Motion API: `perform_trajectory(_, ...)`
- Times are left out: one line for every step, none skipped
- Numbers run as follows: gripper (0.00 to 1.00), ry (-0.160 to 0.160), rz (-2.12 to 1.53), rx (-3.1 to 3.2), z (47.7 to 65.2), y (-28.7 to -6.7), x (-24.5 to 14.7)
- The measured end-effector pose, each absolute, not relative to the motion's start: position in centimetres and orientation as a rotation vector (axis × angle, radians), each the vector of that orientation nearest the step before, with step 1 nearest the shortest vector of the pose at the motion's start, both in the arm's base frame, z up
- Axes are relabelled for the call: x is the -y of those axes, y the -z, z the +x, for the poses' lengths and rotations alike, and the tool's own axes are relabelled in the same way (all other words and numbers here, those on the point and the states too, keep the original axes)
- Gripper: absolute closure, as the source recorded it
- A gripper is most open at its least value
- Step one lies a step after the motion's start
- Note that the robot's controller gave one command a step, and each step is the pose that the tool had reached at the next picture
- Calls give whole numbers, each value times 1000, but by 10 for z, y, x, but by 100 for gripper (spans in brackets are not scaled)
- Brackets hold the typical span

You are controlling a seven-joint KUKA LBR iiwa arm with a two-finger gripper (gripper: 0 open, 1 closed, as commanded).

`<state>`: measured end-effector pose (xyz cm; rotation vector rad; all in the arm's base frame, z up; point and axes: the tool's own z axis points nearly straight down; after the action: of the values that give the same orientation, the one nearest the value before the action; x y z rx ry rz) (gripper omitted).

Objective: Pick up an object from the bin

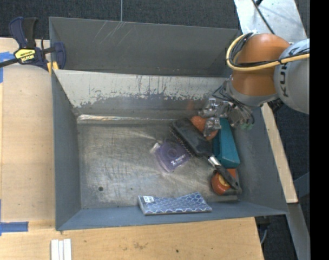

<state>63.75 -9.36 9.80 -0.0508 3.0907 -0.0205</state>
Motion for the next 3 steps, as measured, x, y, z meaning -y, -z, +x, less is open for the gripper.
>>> perform_trajectory(100, 20, -51, -3091, 637, -98, 94)
perform_trajectory(100, 21, -51, -3091, 637, -98, 94)
perform_trajectory(100, 21, -51, -3091, 637, -98, 94)
